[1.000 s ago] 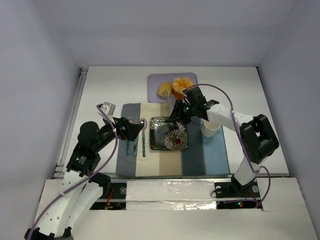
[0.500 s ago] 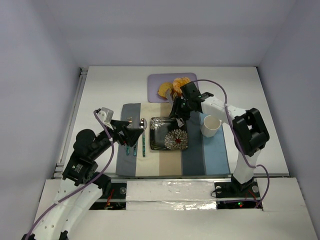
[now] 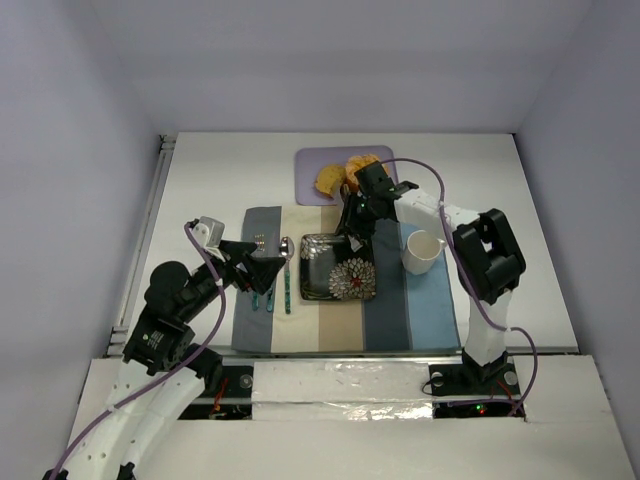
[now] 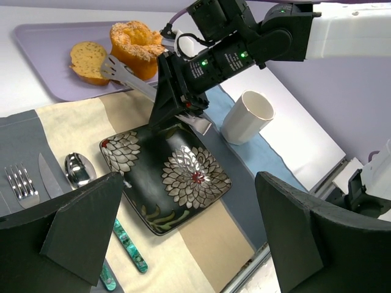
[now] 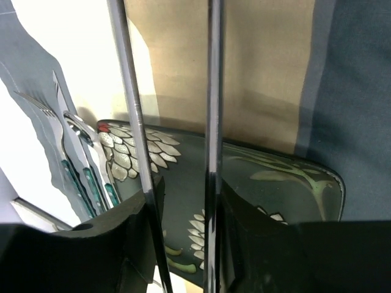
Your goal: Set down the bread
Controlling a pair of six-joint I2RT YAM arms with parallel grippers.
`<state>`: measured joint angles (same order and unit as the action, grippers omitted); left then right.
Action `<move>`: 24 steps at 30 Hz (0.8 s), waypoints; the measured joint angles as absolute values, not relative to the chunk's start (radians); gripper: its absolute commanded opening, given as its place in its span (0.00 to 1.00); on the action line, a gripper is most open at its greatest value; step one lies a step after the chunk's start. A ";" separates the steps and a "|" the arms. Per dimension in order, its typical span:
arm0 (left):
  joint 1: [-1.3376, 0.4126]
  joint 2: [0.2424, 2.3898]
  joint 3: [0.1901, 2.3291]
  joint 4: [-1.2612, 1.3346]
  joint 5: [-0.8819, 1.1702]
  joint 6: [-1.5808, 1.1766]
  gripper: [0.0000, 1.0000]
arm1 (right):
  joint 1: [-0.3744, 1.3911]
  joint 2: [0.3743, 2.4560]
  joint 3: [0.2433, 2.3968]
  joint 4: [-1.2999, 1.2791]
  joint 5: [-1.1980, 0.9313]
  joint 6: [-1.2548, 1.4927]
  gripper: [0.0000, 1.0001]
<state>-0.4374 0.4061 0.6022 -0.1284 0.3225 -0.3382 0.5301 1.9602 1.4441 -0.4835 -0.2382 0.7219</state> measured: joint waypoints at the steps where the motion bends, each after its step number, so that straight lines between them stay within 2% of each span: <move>1: -0.437 0.406 0.602 -0.129 0.321 -0.338 0.88 | 0.530 1.961 1.444 -0.481 -0.242 0.727 0.35; 4: -0.437 0.406 0.602 -0.130 0.320 -0.338 0.88 | 0.530 1.966 1.443 -0.457 -0.260 0.746 0.26; 8: -0.437 0.406 0.602 -0.132 0.316 -0.338 0.88 | 0.530 1.961 1.415 -0.399 -0.279 0.767 0.21; 24: -0.437 0.447 0.601 -0.132 0.304 -0.338 0.87 | 0.552 1.590 1.078 -0.283 -0.364 0.788 0.19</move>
